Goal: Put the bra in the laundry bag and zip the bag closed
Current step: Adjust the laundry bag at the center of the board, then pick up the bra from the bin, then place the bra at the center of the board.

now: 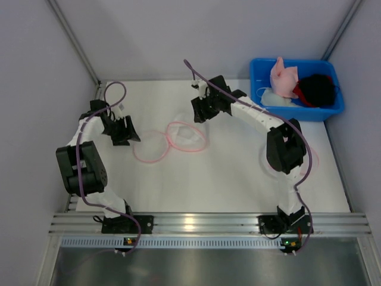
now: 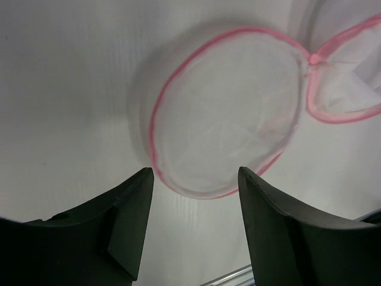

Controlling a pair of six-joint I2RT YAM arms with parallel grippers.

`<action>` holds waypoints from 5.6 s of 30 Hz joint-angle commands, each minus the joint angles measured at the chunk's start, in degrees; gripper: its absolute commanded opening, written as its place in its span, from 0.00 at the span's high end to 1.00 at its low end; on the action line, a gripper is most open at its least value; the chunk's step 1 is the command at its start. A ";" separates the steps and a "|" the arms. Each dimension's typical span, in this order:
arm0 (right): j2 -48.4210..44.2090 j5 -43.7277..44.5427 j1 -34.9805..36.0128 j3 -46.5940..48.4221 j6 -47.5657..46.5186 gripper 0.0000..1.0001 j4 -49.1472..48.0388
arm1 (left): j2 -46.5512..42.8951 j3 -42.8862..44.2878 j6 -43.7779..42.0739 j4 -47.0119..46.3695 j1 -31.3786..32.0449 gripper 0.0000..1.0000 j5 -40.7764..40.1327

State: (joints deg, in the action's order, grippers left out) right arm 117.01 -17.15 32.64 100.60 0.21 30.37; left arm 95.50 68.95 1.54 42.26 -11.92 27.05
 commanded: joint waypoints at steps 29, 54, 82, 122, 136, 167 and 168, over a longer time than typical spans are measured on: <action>3.76 6.60 4.80 8.49 1.96 1.00 -0.04 | 3.64 4.70 -1.80 4.06 -5.21 1.00 0.47; 11.42 -1.05 -6.71 13.93 10.34 0.56 -1.90 | 12.97 28.28 -3.21 6.87 -5.74 0.18 6.43; -5.31 21.71 -46.87 18.14 -15.41 0.08 10.94 | -13.68 13.14 -11.30 6.87 -1.88 0.02 13.03; 12.63 22.07 -53.30 20.34 -21.22 0.80 -6.82 | -13.50 12.09 -8.49 6.87 -1.52 0.04 11.18; -8.36 9.95 -53.21 14.72 -18.84 1.00 -2.08 | -14.21 13.32 -7.43 6.87 -1.52 0.04 11.36; -55.04 -8.09 -23.43 -26.23 -16.13 1.00 7.17 | -19.65 13.06 -6.55 6.87 -1.44 0.05 16.46; -55.22 -6.60 -21.33 -27.37 -15.51 1.00 6.64 | -19.74 13.05 -6.46 6.87 -1.44 0.05 16.37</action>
State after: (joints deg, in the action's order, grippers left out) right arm 63.86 -30.98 7.60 75.05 -17.34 42.15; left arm 77.71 82.28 -5.41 49.78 -13.61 42.61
